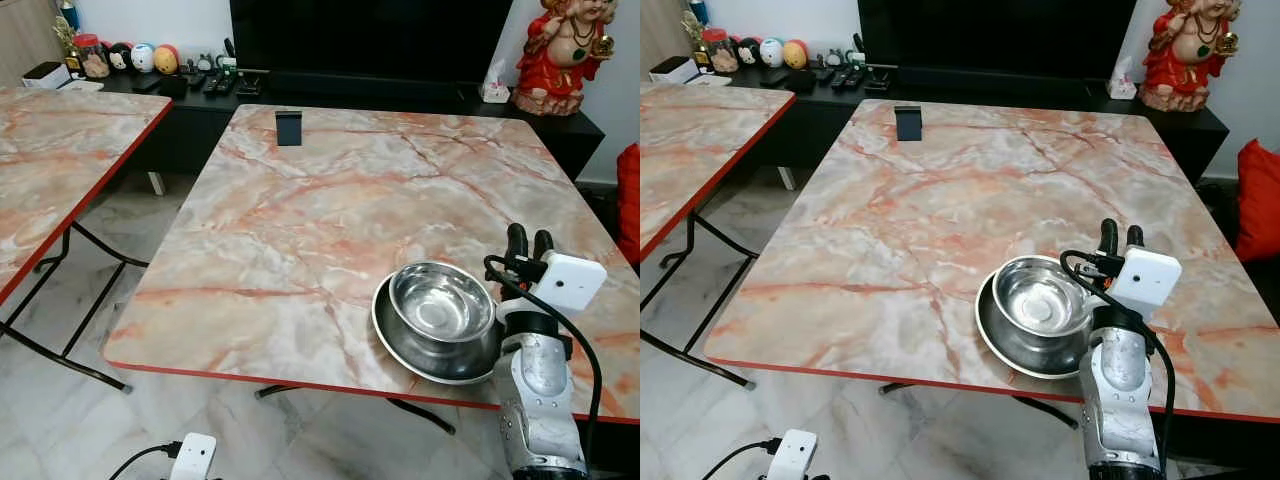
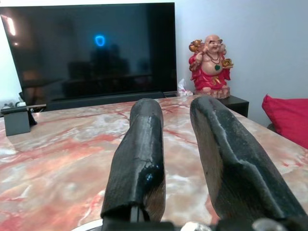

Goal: Setting the table

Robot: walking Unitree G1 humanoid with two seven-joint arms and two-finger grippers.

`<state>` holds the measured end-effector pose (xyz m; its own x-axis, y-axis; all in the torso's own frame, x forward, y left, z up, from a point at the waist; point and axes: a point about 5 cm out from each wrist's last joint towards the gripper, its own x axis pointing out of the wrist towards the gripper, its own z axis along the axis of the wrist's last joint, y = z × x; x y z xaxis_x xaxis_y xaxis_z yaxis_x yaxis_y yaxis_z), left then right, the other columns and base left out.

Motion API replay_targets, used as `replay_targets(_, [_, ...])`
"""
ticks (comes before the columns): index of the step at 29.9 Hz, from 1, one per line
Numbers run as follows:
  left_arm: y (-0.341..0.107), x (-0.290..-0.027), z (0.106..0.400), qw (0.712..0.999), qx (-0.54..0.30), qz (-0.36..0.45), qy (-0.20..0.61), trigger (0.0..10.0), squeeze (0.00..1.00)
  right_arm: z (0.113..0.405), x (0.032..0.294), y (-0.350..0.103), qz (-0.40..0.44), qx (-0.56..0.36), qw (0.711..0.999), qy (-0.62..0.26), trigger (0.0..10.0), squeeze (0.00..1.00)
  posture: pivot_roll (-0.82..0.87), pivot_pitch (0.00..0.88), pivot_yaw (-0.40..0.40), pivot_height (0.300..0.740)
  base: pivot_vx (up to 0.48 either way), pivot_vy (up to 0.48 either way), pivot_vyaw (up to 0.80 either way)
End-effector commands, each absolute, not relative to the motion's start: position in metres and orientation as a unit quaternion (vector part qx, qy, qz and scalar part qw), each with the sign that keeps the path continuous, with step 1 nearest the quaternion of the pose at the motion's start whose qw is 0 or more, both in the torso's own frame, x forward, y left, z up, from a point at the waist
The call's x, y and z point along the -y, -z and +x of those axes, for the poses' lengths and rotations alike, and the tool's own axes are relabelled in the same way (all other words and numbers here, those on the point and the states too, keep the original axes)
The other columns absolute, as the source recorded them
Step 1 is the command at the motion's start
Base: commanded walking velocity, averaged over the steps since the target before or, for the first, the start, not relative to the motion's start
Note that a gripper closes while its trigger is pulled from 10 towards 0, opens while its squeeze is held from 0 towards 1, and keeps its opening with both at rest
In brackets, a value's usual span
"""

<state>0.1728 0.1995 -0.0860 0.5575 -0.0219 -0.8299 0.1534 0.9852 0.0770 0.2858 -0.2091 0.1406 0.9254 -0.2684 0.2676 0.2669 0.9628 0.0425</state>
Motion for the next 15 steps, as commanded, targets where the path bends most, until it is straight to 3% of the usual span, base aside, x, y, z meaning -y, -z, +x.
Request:
replay_targets(1, [0.0878,-0.199,0.1691,0.877,-0.473,0.069,0.052,10.0,0.0,0.2884,0.2068,-0.141,0.001,0.139,0.981,0.135,10.0,0.0,0.01,0.0,-0.008,0.74,0.0,0.319,0.0])
replay_targets(8, [0.0881,-0.1996,0.1683,0.876,-0.474,0.07,0.053,10.0,0.0,0.2878,0.2064,-0.1408,0.003,0.139,0.981,0.136,10.0,0.0,0.0,0.0,-0.005,0.74,0.0,0.322,0.0])
replay_targets(15, [0.0881,-0.1999,0.1681,0.876,-0.474,0.071,0.054,10.0,0.0,0.2876,0.2056,-0.1401,0.004,0.138,0.981,0.136,10.0,0.0,0.0,0.0,-0.005,0.74,0.0,0.48,0.0])
